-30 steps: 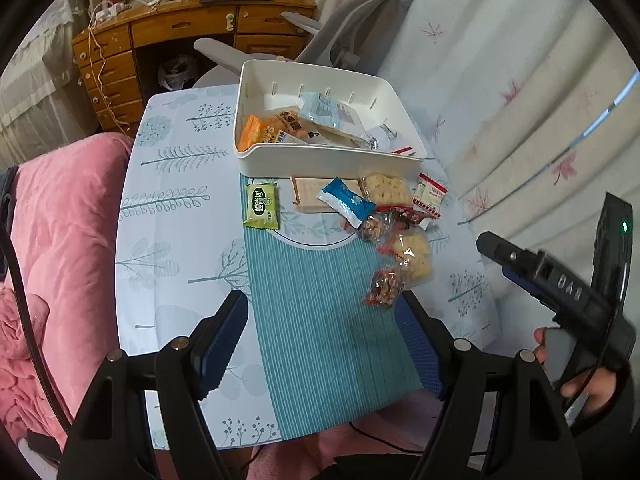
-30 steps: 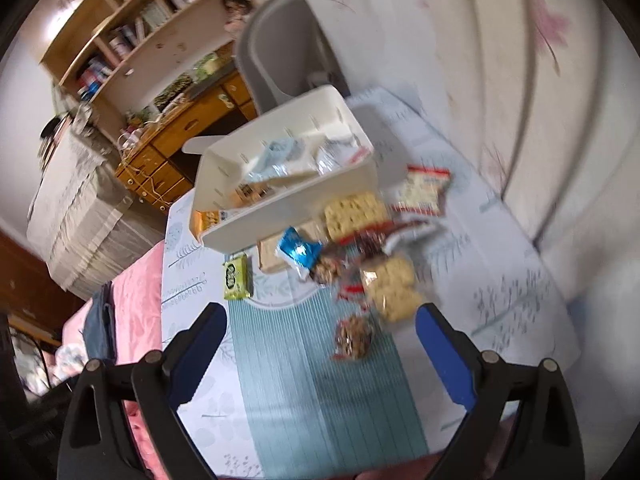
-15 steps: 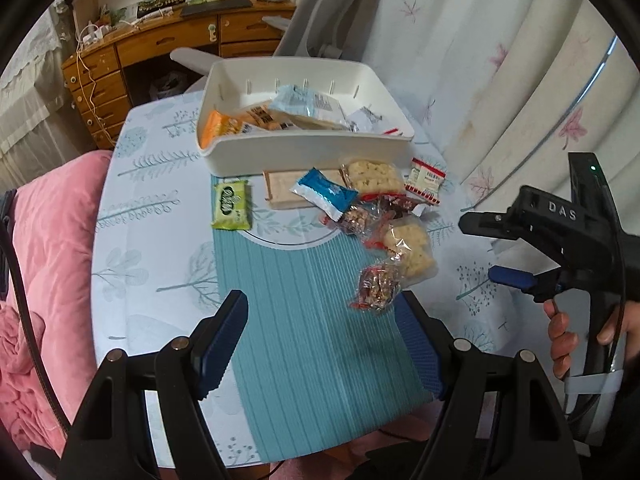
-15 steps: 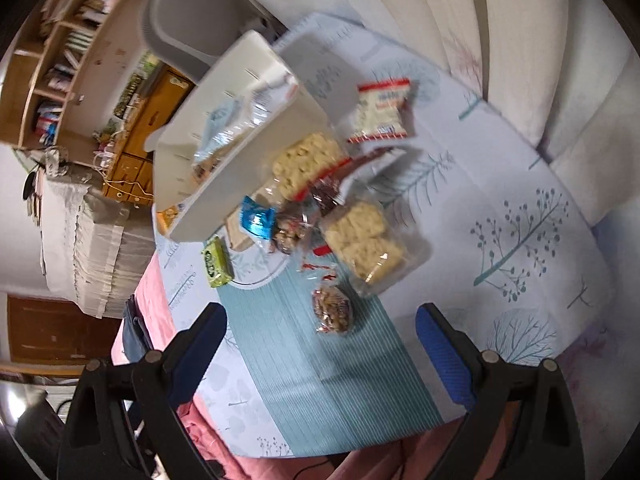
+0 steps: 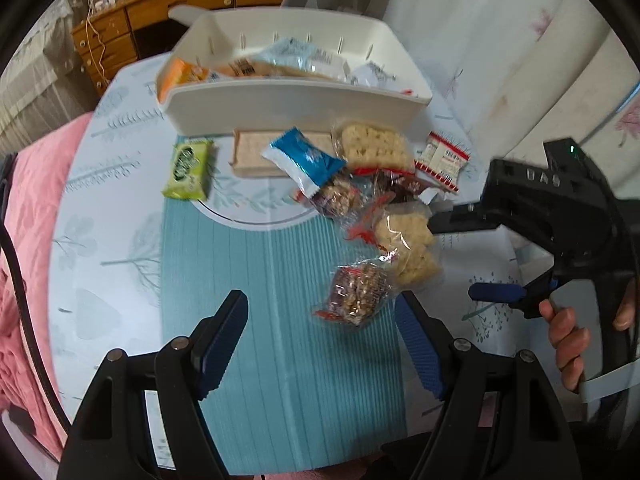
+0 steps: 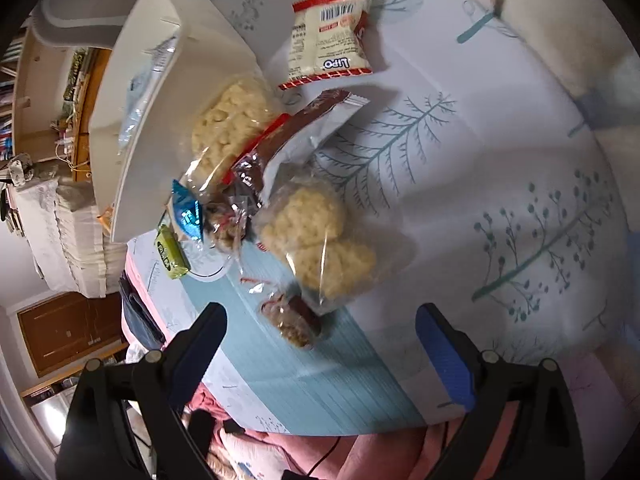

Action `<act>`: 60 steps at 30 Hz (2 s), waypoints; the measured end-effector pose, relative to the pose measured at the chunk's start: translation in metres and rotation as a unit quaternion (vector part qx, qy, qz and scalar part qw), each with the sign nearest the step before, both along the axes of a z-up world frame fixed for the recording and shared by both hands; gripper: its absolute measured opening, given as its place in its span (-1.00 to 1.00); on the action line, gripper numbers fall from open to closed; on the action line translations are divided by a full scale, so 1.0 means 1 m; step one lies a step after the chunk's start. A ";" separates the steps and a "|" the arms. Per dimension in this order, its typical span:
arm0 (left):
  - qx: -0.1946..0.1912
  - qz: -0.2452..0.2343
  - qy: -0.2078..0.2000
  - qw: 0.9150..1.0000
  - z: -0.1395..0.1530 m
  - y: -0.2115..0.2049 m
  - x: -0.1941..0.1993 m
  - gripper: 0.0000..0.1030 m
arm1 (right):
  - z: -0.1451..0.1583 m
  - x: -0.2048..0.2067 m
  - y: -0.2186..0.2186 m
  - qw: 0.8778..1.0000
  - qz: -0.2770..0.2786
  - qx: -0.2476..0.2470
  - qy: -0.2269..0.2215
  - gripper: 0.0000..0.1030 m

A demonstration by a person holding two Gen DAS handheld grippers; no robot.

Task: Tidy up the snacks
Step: 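Move both grippers back toward the remaining snack bags, then grasp the red-labelled nut bag with the left gripper while the right grasps the puff bag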

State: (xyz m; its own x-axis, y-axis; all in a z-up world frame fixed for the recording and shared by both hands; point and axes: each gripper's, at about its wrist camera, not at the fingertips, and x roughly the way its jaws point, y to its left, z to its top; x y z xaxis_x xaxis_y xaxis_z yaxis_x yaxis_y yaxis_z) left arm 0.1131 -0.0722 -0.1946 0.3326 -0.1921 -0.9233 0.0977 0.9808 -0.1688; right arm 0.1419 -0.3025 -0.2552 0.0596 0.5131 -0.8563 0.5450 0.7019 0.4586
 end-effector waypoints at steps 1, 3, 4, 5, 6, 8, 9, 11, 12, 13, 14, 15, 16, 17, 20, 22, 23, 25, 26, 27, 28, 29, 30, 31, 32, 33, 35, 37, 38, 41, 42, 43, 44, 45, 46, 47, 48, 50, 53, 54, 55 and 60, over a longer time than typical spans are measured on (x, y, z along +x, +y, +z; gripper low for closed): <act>0.003 0.002 0.007 1.000 -0.008 -0.005 0.003 0.45 | -0.002 0.003 -0.001 1.000 0.003 0.001 0.003 0.87; 0.011 0.004 0.018 1.000 -0.019 -0.013 0.006 0.45 | -0.009 0.011 -0.001 1.000 0.014 0.001 0.010 0.87; 0.017 0.005 0.026 0.999 -0.026 -0.018 0.008 0.45 | -0.011 0.013 0.001 1.000 0.020 0.001 0.014 0.87; 0.020 0.005 0.031 0.999 -0.031 -0.021 0.010 0.45 | -0.015 0.017 0.002 0.999 0.026 0.001 0.018 0.87; 0.021 0.006 0.036 0.999 -0.035 -0.025 0.011 0.45 | -0.018 0.019 0.003 0.999 0.032 0.002 0.022 0.87; 0.025 0.009 0.050 0.998 -0.046 -0.031 0.014 0.45 | -0.024 0.024 0.005 0.999 0.041 0.002 0.032 0.87; 0.026 0.010 0.053 0.998 -0.050 -0.033 0.015 0.45 | -0.026 0.026 0.006 0.998 0.045 0.002 0.036 0.87; 0.031 0.016 0.063 0.997 -0.058 -0.036 0.017 0.45 | -0.031 0.031 0.009 0.998 0.055 0.001 0.042 0.86; 0.032 0.019 0.067 0.997 -0.062 -0.037 0.019 0.45 | -0.033 0.034 0.010 0.997 0.059 0.001 0.044 0.86; 0.030 0.023 0.071 0.997 -0.065 -0.038 0.021 0.45 | -0.035 0.037 0.013 0.997 0.066 0.001 0.044 0.86; 0.028 0.026 0.074 0.997 -0.068 -0.039 0.021 0.45 | -0.036 0.040 0.014 0.997 0.070 0.001 0.044 0.84; 0.027 0.028 0.077 0.996 -0.070 -0.039 0.023 0.45 | -0.037 0.043 0.017 0.996 0.076 -0.001 0.044 0.83; 0.023 0.030 0.081 0.996 -0.072 -0.040 0.024 0.45 | -0.038 0.045 0.019 0.996 0.082 -0.002 0.044 0.76; 0.021 0.031 0.083 0.996 -0.074 -0.041 0.026 0.45 | -0.039 0.048 0.023 0.995 0.091 -0.005 0.046 0.66; 0.024 0.029 0.085 0.996 -0.077 -0.045 0.030 0.45 | -0.043 0.054 0.029 0.993 0.107 -0.008 0.053 0.61; 0.028 0.031 0.085 0.996 -0.079 -0.047 0.034 0.45 | -0.044 0.057 0.033 0.991 0.117 -0.016 0.055 0.61; 0.024 0.032 0.085 0.996 -0.080 -0.047 0.036 0.42 | -0.044 0.058 0.036 0.991 0.123 -0.020 0.057 0.61; 0.016 0.033 0.084 0.996 -0.079 -0.050 0.040 0.31 | -0.044 0.061 0.043 0.989 0.135 -0.029 0.060 0.61; 0.014 0.032 0.085 0.996 -0.079 -0.051 0.043 0.24 | -0.044 0.062 0.047 0.987 0.143 -0.034 0.061 0.60; 0.011 0.031 0.087 0.996 -0.080 -0.052 0.044 0.14 | -0.044 0.063 0.051 0.986 0.151 -0.040 0.063 0.59; 0.005 0.030 0.089 0.996 -0.080 -0.052 0.049 0.07 | -0.044 0.065 0.054 0.985 0.156 -0.045 0.065 0.56; -0.005 0.029 0.091 0.995 -0.081 -0.053 0.049 -0.13 | -0.044 0.064 0.056 0.983 0.162 -0.052 0.067 0.53; -0.012 0.028 0.093 0.995 -0.082 -0.055 0.050 -0.16 | -0.043 0.065 0.060 0.982 0.166 -0.057 0.069 0.51; -0.017 0.028 0.095 0.995 -0.082 -0.056 0.050 -0.17 | -0.043 0.066 0.062 0.981 0.171 -0.062 0.071 0.47; -0.021 0.027 0.097 0.995 -0.082 -0.057 0.049 -0.17 | -0.043 0.066 0.064 0.980 0.173 -0.065 0.072 0.42; -0.024 0.026 0.098 0.995 -0.082 -0.058 0.049 -0.18 | -0.043 0.067 0.070 0.980 0.173 -0.067 0.072 0.39; -0.030 0.027 0.099 0.994 -0.082 -0.060 0.048 -0.20 | -0.043 0.065 0.073 0.979 0.174 -0.072 0.073 0.28; -0.028 0.024 0.100 0.994 -0.082 -0.065 0.047 -0.21 | -0.043 0.061 0.072 0.979 0.176 -0.075 0.073 0.22; -0.027 0.022 0.099 0.994 -0.081 -0.067 0.046 -0.23 | -0.043 0.060 0.072 0.979 0.177 -0.075 0.073 0.16; -0.025 0.023 0.101 0.994 -0.083 -0.070 0.041 -0.25 | -0.045 0.055 0.064 0.980 0.173 -0.067 0.074 0.11; -0.028 0.025 0.104 0.994 -0.086 -0.073 0.038 -0.25 | -0.045 0.053 0.064 0.980 0.171 -0.065 0.079 0.11; -0.031 0.026 0.106 0.994 -0.087 -0.073 0.036 -0.25 | -0.045 0.050 0.059 0.980 0.171 -0.064 0.081 0.09; -0.034 0.028 0.108 0.993 -0.087 -0.074 0.032 -0.25 | -0.045 0.048 0.058 0.980 0.171 -0.063 0.084 0.08; -0.035 0.029 0.110 0.993 -0.087 -0.074 0.031 -0.25 | -0.046 0.047 0.059 0.980 0.171 -0.061 0.086 0.08; -0.035 0.030 0.111 0.993 -0.089 -0.073 0.028 -0.25 | -0.046 0.045 0.059 0.979 0.172 -0.060 0.089 0.07; -0.034 0.032 0.113 0.992 -0.089 -0.072 0.024 -0.26 | -0.046 0.044 0.060 0.979 0.172 -0.058 0.092 0.06; -0.033 0.035 0.114 0.992 -0.088 -0.070 0.021 -0.26 | -0.046 0.042 0.061 0.979 0.171 -0.056 0.095 0.06; -0.030 0.045 0.115 0.992 -0.087 -0.066 0.016 -0.26 | -0.045 0.039 0.062 0.979 0.168 -0.057 0.099 0.04; -0.036 0.065 0.113 0.991 -0.084 -0.051 0.007 -0.26 | -0.042 0.034 0.057 0.979 0.164 -0.058 0.102 0.02; -0.036 0.072 0.113 0.990 -0.082 -0.046 0.004 -0.26 | -0.042 0.034 0.060 0.980 0.162 -0.056 0.101 0.02; -0.036 0.075 0.112 0.990 -0.081 -0.040 0.006 -0.26 | -0.040 0.033 0.059 0.981 0.159 -0.055 0.100 0.02; -0.033 0.100 0.107 0.989 -0.070 -0.006 -0.006 -0.26 | -0.035 0.021 0.062 0.982 0.151 -0.048 0.102 0.01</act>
State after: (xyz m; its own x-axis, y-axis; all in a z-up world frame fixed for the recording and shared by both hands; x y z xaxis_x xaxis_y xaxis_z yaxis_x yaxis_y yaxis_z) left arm 0.1067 -0.0778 -0.2650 0.1679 -0.2043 -0.9644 -0.1418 0.9631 -0.2287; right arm 0.1626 -0.2400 -0.2898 -0.2601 0.3967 -0.8803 0.3779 0.8808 0.2852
